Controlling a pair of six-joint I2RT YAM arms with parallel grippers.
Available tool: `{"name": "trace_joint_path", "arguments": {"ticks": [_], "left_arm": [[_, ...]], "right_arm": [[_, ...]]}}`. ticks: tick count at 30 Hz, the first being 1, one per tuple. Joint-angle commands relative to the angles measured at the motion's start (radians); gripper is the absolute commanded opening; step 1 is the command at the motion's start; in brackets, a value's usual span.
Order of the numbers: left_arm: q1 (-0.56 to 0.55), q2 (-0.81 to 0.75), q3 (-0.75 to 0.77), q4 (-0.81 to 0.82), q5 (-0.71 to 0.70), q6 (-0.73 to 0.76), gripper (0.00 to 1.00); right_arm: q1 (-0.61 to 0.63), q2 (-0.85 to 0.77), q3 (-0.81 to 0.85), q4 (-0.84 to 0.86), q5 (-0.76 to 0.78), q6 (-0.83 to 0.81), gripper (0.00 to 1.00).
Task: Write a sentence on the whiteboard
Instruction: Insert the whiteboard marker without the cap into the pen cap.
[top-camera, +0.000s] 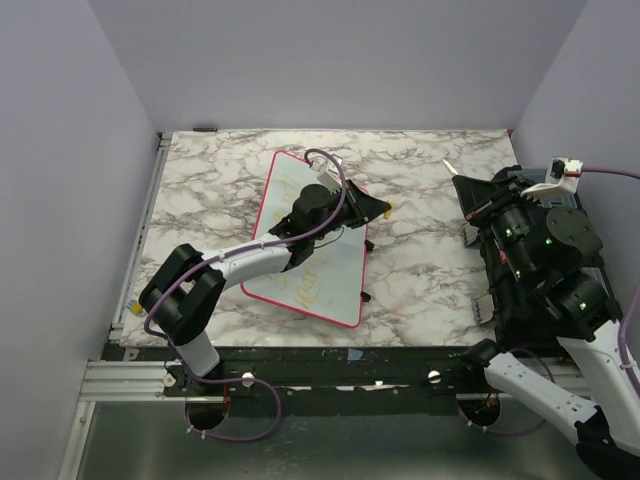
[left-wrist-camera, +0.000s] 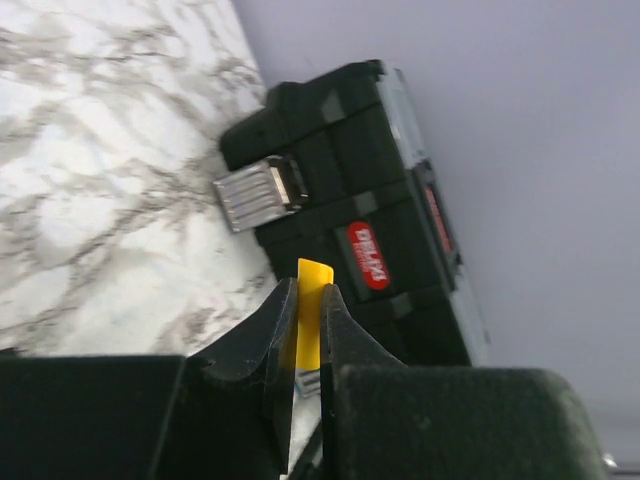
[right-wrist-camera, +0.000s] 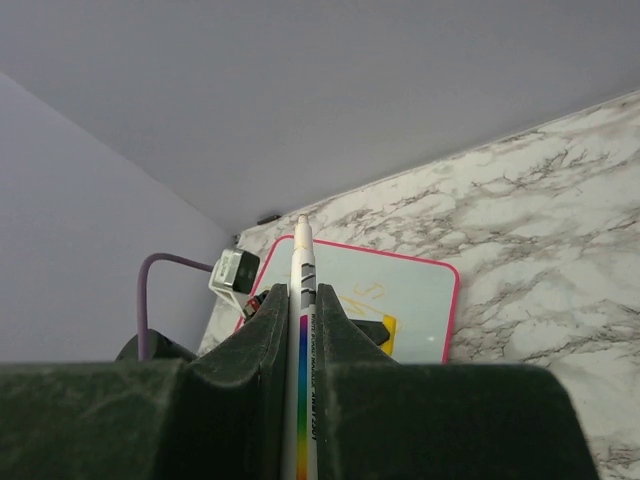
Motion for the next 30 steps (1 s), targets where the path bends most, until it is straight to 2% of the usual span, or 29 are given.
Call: {"name": "trace_joint_path", "arguments": {"ticks": [1,6,10,14,18,22,24,28,30], "left_arm": [[-0.016,-0.036,-0.017,0.197,0.059,-0.153,0.00],[-0.018,-0.105,-0.027,0.097,-0.071,-0.306,0.00],[-0.024,-0.158,-0.030,0.032,-0.147,-0.372,0.00],[-0.030,-0.210,-0.057,0.031,-0.223,-0.411,0.00],[-0.051,-0.304,-0.150,0.029,-0.381,-0.496,0.00],[-0.068,-0.395,-0.151,-0.165,-0.515,-0.591,0.00],[-0.071,-0.424,-0.136,-0.249,-0.526,-0.630,0.00],[-0.070,-0.470,-0.131,-0.382,-0.519,-0.817,0.00],[-0.070,-0.482,-0.085,-0.527,-0.507,-0.906,0.00]], "right_arm": [[0.004,-0.024,-0.035,0.013,-0.056,-0.030,0.01],[0.004,-0.021,-0.098,0.058,-0.221,-0.110,0.01],[0.004,-0.018,-0.140,0.087,-0.276,-0.148,0.01],[0.004,-0.023,-0.166,0.133,-0.359,-0.185,0.01],[0.005,-0.033,-0.188,0.180,-0.472,-0.219,0.01],[0.004,-0.021,-0.194,0.201,-0.559,-0.244,0.01],[0.004,-0.016,-0.201,0.213,-0.589,-0.257,0.01],[0.005,-0.014,-0.220,0.237,-0.606,-0.274,0.01],[0.005,-0.007,-0.225,0.245,-0.608,-0.281,0.01]]}}
